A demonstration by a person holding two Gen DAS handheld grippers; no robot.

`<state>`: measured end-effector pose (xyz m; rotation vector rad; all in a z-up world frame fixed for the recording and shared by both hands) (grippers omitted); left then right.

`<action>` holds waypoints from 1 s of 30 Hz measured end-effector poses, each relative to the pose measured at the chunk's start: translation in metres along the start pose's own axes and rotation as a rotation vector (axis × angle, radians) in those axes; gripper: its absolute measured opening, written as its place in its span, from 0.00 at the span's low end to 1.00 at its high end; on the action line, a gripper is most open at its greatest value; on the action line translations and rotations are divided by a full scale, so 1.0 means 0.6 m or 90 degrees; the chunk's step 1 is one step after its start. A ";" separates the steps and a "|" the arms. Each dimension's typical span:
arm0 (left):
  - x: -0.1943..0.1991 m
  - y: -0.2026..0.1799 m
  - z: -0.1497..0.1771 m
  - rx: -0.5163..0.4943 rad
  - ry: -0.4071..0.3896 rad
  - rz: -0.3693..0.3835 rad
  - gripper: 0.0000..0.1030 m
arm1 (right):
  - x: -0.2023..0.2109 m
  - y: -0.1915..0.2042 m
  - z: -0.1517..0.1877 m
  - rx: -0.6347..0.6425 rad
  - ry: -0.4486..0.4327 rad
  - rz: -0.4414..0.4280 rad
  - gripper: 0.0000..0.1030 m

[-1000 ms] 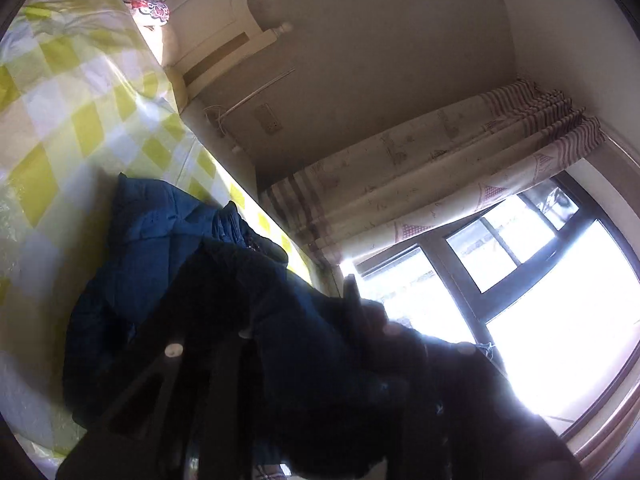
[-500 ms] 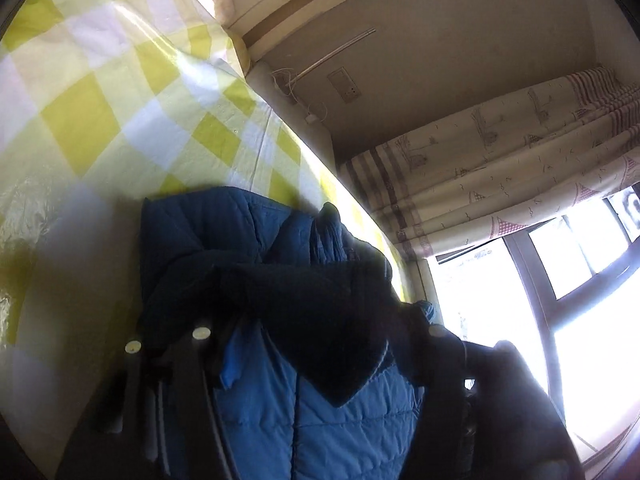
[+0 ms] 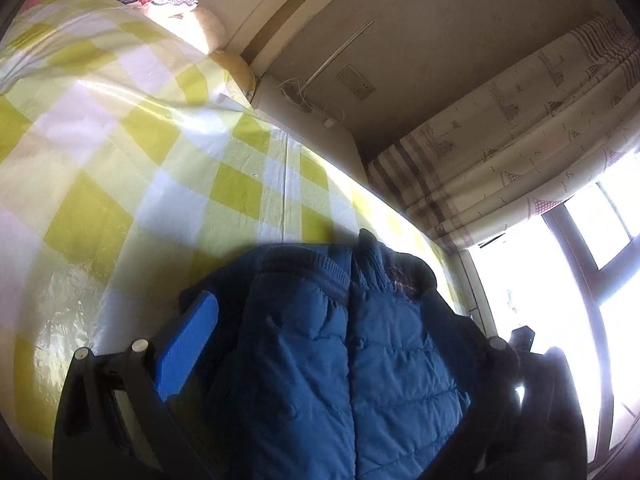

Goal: Fold large clothes

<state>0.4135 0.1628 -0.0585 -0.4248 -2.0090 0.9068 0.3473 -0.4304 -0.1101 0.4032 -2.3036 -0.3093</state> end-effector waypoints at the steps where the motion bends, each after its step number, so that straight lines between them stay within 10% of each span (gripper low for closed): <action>1: -0.010 0.006 0.003 -0.013 0.008 -0.009 0.97 | 0.005 0.007 0.000 0.013 -0.010 0.011 0.73; 11: -0.084 -0.027 0.027 -0.148 0.067 -0.090 0.85 | 0.014 0.035 -0.003 0.072 -0.042 0.047 0.65; 18: -0.124 0.003 0.027 -0.117 0.116 -0.101 0.81 | 0.014 0.018 0.000 0.034 -0.053 0.017 0.65; 24: -0.061 -0.035 0.050 -0.166 -0.002 -0.135 0.17 | 0.055 0.048 -0.003 0.090 -0.112 0.072 0.22; 30: 0.124 -0.218 0.099 -0.315 -0.207 -0.097 0.15 | 0.208 0.200 -0.052 0.263 -0.225 0.157 0.16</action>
Point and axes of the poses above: each gripper's, at about its wrist camera, not at the fingertips, and x roughly against the way its jaws point, y to its left, z to its underside, the point moved 3 cm from there along -x, roughly the way its jaws point, and after that the axes turned 13 degrees about x, right-handed, at the moved point
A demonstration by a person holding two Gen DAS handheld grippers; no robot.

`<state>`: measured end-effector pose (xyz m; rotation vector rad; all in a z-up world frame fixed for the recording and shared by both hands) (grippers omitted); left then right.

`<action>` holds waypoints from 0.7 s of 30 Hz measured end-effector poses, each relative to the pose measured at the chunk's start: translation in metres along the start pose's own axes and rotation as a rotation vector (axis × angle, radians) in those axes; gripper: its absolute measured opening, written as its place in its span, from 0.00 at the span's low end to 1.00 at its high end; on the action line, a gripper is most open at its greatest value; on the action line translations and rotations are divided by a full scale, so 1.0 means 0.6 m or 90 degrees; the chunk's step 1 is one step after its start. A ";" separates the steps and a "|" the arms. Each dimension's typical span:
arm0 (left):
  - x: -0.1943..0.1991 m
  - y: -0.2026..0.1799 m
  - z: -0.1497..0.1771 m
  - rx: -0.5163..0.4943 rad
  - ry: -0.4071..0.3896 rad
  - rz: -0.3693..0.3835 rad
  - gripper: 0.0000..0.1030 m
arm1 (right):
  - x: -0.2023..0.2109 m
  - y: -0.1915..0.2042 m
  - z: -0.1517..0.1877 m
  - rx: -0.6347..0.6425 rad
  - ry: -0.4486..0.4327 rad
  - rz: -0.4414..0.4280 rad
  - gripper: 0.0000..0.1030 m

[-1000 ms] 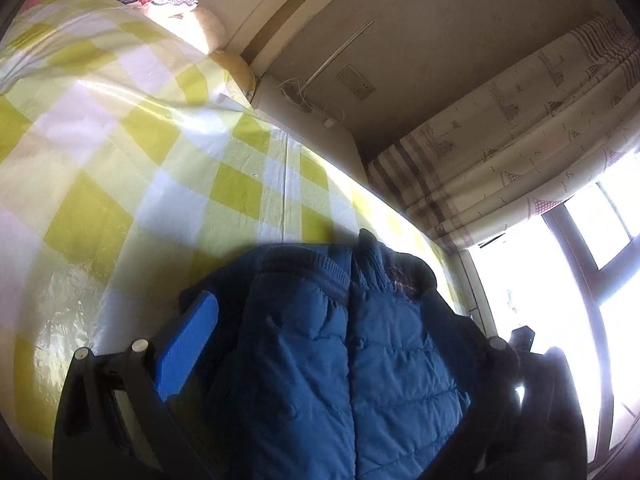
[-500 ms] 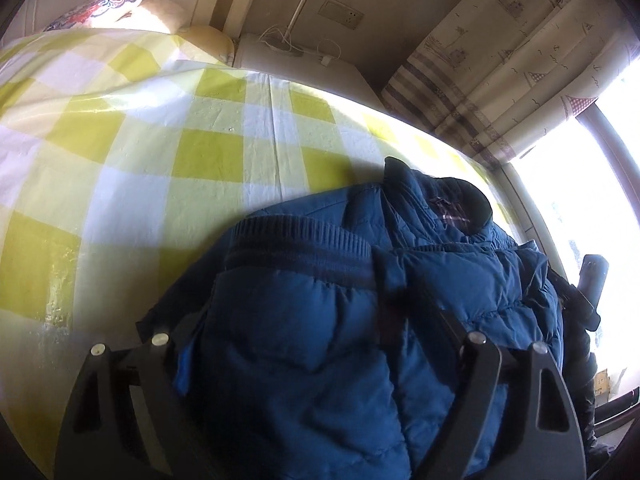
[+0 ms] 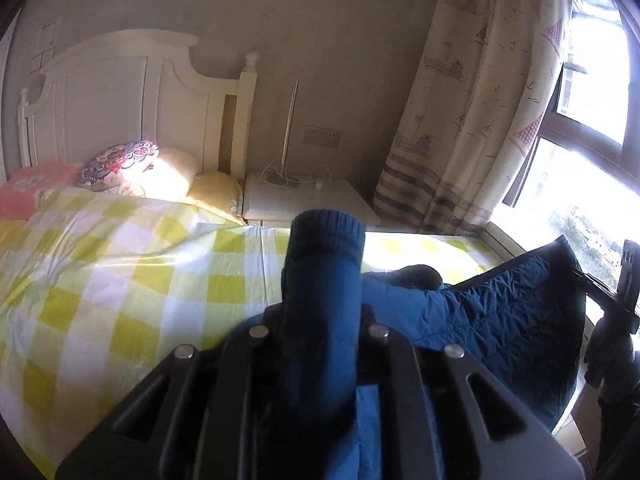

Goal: Fold large clothes

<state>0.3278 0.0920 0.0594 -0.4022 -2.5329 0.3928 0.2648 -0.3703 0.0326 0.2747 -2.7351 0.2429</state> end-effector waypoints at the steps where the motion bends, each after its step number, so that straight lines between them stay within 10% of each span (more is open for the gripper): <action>1: 0.005 -0.010 -0.023 -0.007 -0.015 -0.009 0.15 | 0.007 -0.008 -0.028 -0.005 -0.016 0.009 0.16; 7: -0.153 0.030 -0.101 0.102 0.049 -0.082 0.16 | -0.118 -0.100 -0.069 -0.119 0.025 0.039 0.16; 13: -0.356 0.105 0.068 0.095 0.217 -0.208 0.19 | -0.305 -0.095 0.138 -0.184 0.262 0.035 0.16; 19: -0.343 0.113 0.060 0.100 0.186 -0.214 0.29 | -0.296 -0.101 0.142 -0.182 0.266 0.048 0.18; 21: -0.338 0.121 0.054 0.121 0.178 -0.223 0.46 | -0.295 -0.104 0.146 -0.203 0.262 0.040 0.25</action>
Point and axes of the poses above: each gripper's, at about its wrist camera, not at the fingertips, and x roughly against the way its jaws point, y to its left, z to its underside, the point moved 3 cm from there along -x, roughly the way its jaws point, and after that the axes turned 13 degrees about x, right-handed, at the moved point
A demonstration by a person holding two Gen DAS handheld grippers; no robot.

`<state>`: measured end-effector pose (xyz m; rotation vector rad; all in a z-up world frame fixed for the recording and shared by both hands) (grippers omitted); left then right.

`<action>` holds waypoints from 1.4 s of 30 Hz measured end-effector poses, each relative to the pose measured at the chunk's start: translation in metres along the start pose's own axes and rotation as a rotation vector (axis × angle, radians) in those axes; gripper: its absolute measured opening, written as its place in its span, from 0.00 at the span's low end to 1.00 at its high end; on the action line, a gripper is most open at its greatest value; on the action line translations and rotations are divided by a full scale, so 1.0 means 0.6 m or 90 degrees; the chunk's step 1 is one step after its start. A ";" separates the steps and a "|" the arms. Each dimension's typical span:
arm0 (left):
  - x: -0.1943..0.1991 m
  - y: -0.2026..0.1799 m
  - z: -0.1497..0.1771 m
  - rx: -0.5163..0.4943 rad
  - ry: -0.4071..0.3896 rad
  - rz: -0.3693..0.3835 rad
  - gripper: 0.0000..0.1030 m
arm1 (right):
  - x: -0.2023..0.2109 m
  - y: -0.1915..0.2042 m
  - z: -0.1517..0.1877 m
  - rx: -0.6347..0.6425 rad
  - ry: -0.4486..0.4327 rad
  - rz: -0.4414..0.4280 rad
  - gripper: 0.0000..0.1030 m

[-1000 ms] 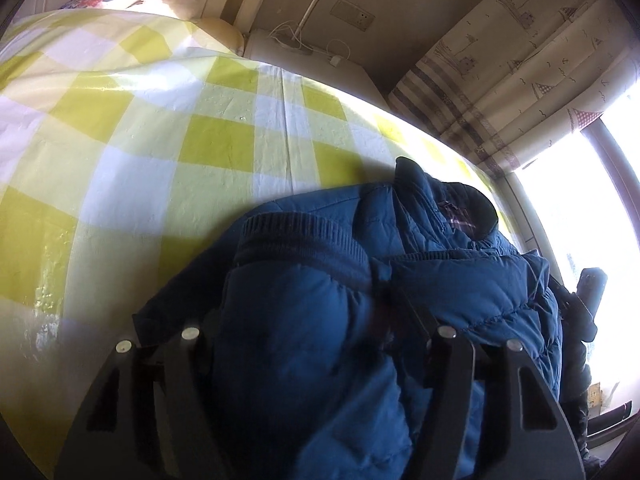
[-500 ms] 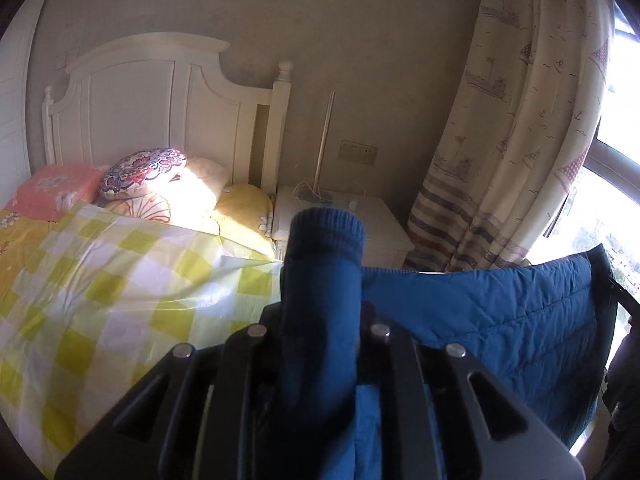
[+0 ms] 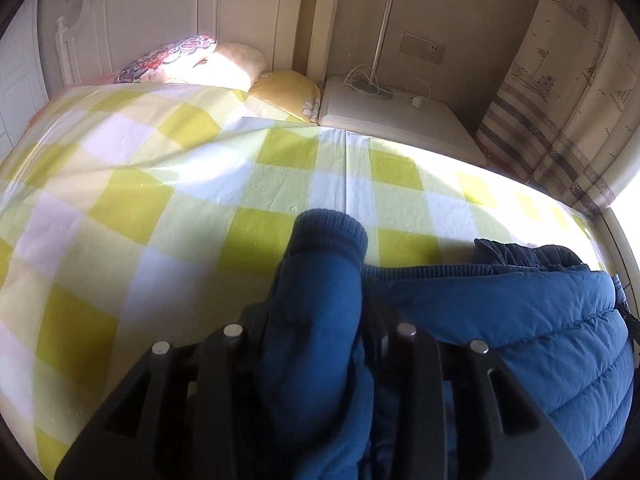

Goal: Fold large clothes

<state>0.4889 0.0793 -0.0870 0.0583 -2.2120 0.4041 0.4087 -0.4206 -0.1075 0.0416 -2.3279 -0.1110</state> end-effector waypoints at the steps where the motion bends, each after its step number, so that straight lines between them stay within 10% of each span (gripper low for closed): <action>1: 0.000 0.006 -0.002 0.013 -0.001 -0.006 0.53 | -0.001 -0.002 0.001 -0.009 0.001 -0.006 0.36; 4: 0.030 0.019 -0.012 0.053 -0.040 0.012 0.68 | 0.008 -0.014 -0.005 -0.051 -0.015 -0.030 0.60; 9: 0.175 0.011 -0.018 0.109 -0.241 0.070 0.87 | 0.115 0.018 -0.047 -0.031 -0.145 -0.004 0.61; 15: 0.128 -0.174 0.003 -0.102 -0.121 0.035 0.87 | 0.099 0.264 -0.102 0.295 -0.104 -0.040 0.60; 20: 0.040 -0.227 0.048 -0.173 -0.059 -0.024 0.87 | 0.012 0.346 -0.090 0.382 -0.009 -0.031 0.48; 33: -0.040 -0.197 0.079 -0.165 0.006 -0.040 0.94 | -0.027 0.289 -0.070 0.356 0.030 0.000 0.49; 42: -0.041 -0.194 0.076 -0.149 0.011 -0.020 0.96 | -0.020 0.044 -0.069 0.053 0.011 0.004 0.52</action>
Point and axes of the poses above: each gripper's, at about its wrist camera, not at the fingertips, and x roughly against the way its jaws point, y to its left, z to its underside, the point moved 3 cm from there along -x, roughly the way its jaws point, and after that the axes turned 13 degrees about x, right-handed, at the moved point
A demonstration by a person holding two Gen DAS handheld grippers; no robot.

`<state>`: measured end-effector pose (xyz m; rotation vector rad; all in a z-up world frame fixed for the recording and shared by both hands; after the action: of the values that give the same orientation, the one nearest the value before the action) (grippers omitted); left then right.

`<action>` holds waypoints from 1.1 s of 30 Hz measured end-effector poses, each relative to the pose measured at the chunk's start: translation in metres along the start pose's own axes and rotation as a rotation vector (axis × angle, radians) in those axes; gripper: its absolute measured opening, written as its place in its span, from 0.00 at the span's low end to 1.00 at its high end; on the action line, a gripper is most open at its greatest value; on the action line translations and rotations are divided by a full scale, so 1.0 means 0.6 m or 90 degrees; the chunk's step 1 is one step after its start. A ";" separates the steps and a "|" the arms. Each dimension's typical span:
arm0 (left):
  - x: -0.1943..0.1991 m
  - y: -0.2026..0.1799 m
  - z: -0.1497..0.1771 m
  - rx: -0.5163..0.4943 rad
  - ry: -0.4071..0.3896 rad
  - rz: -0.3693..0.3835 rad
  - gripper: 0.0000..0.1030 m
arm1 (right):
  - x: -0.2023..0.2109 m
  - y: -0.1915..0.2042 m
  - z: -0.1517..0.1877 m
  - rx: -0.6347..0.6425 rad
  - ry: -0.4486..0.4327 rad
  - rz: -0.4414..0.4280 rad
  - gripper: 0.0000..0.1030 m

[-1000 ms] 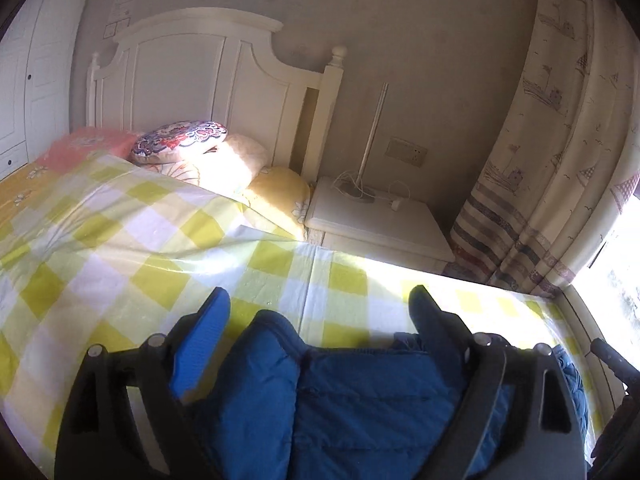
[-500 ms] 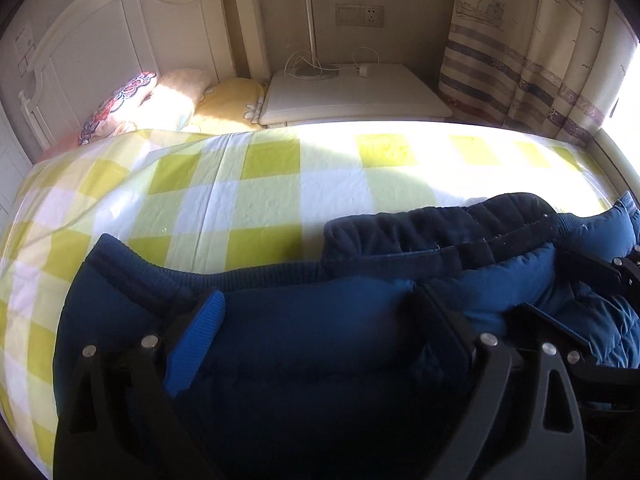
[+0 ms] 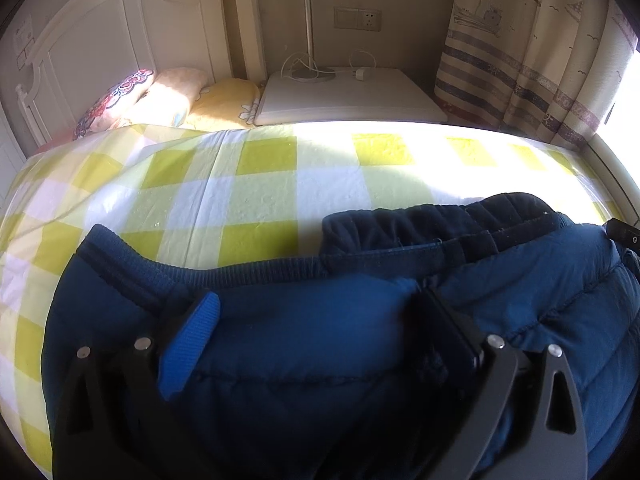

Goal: Fold large clothes

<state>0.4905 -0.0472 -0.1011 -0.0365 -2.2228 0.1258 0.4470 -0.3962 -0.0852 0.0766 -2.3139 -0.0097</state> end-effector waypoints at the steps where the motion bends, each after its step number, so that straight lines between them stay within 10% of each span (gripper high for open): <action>1: 0.000 0.000 0.000 0.000 0.000 0.000 0.96 | 0.003 -0.005 0.005 0.005 -0.003 0.020 0.53; 10: 0.030 0.010 -0.016 0.011 -0.019 0.022 0.95 | -0.031 -0.015 0.025 -0.018 0.008 -0.009 0.53; 13: 0.062 0.053 -0.042 0.012 -0.083 -0.044 0.95 | -0.028 -0.022 0.028 -0.030 -0.001 -0.019 0.53; 18: 0.008 0.166 -0.045 0.141 0.033 0.038 0.87 | -0.029 -0.025 0.029 -0.037 -0.003 -0.028 0.53; 33: 0.006 0.154 -0.043 0.139 0.023 0.036 0.95 | -0.026 -0.028 0.025 -0.048 -0.003 -0.039 0.54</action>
<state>0.5069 0.0470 -0.0922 0.0170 -2.1605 0.3944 0.4473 -0.4124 -0.1076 0.1088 -2.3120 -0.1275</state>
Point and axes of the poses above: each gripper's, at about its wrist camera, not at the fingertips, and x roughly against the way its jaws point, y to its left, z to its underside, the point moved 3 cm from there along -x, roughly the way its jaws point, and after that the axes turned 13 degrees about x, right-handed, at the moved point
